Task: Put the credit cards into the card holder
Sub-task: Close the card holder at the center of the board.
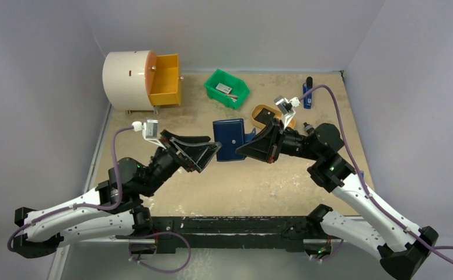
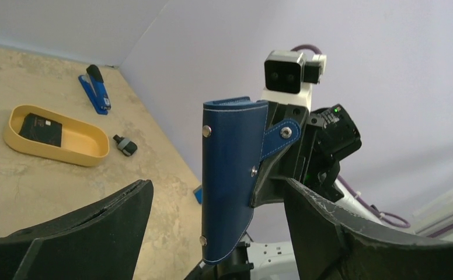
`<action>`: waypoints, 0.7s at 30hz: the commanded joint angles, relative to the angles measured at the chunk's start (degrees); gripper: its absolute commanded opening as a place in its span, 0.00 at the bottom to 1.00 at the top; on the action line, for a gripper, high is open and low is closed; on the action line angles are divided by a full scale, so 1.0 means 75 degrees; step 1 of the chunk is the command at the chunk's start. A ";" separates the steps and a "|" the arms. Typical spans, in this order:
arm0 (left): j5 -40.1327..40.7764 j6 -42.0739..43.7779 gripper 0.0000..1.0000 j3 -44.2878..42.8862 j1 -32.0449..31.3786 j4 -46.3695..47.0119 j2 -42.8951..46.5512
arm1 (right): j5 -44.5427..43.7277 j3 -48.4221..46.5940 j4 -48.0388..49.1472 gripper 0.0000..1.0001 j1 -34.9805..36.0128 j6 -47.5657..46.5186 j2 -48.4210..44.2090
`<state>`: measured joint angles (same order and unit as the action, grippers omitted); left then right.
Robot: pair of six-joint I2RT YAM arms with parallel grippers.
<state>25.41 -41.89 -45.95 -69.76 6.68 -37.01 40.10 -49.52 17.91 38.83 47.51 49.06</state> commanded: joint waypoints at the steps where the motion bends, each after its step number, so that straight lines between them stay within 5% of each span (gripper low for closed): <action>1: -0.0904 0.0079 0.78 -0.0102 -0.0004 0.0426 -0.0210 | 0.0402 -0.0322 0.0940 0.00 0.0017 0.0043 -0.0064; 21: -0.1993 -0.0446 0.39 0.0256 -0.0007 0.1793 -0.0455 | 0.0922 -0.0217 0.1189 0.00 0.0017 0.0012 -0.0148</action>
<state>12.51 -44.10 -44.27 -69.76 15.07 -41.08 45.30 -49.52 22.39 38.87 47.86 49.06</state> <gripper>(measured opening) 0.412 0.053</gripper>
